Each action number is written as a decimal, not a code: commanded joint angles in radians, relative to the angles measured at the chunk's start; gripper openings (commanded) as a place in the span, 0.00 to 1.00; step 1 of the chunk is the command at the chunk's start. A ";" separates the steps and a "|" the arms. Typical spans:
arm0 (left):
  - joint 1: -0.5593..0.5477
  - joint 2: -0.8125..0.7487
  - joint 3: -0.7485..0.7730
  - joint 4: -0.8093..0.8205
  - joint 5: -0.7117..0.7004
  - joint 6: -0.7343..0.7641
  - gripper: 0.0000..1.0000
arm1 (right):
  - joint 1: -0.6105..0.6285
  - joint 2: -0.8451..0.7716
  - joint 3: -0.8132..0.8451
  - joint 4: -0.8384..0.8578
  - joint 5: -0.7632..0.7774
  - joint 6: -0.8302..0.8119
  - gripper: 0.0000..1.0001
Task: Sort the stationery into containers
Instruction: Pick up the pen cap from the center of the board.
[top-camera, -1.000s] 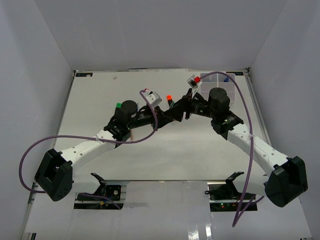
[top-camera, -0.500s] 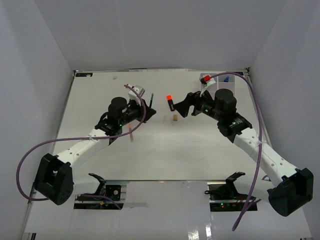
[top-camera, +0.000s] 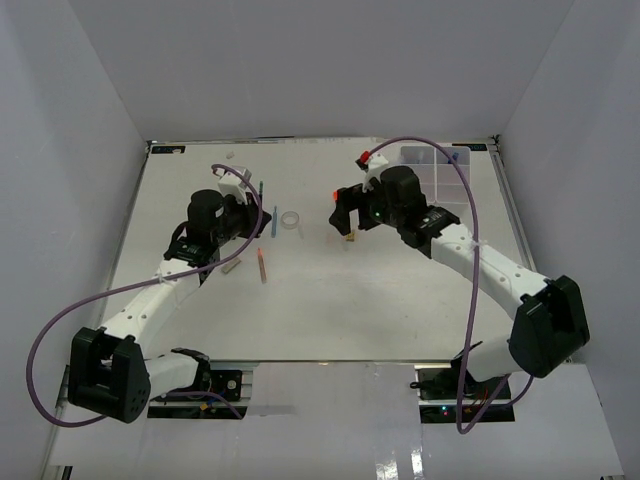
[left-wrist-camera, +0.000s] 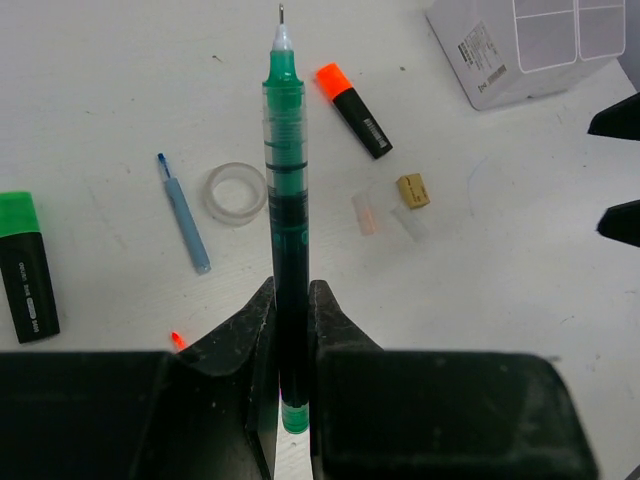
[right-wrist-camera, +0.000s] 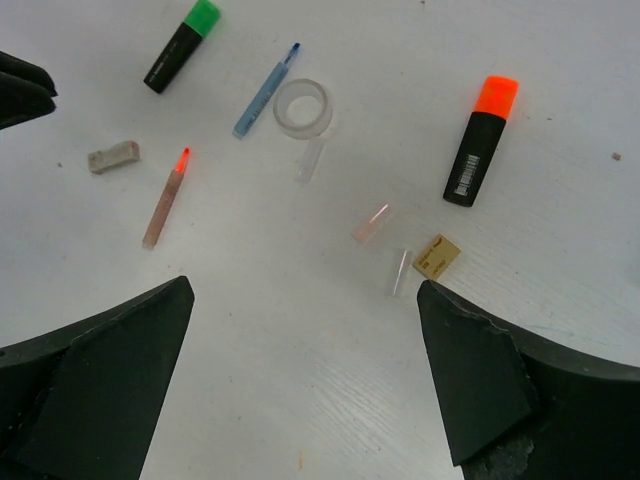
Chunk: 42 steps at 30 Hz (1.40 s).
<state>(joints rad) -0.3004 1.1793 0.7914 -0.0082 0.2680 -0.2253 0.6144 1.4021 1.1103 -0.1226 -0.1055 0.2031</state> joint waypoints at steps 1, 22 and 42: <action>0.007 -0.032 -0.024 -0.015 -0.018 0.043 0.00 | 0.041 0.079 0.083 -0.029 0.105 -0.042 1.00; 0.009 0.023 0.006 -0.070 -0.179 0.004 0.00 | 0.202 0.748 0.710 -0.371 0.296 0.025 0.70; 0.010 0.037 0.009 -0.084 -0.224 -0.014 0.00 | 0.209 0.874 0.714 -0.209 0.357 0.032 0.44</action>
<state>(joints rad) -0.2962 1.2198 0.7769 -0.0883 0.0589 -0.2302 0.8196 2.2673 1.7973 -0.3996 0.2279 0.2283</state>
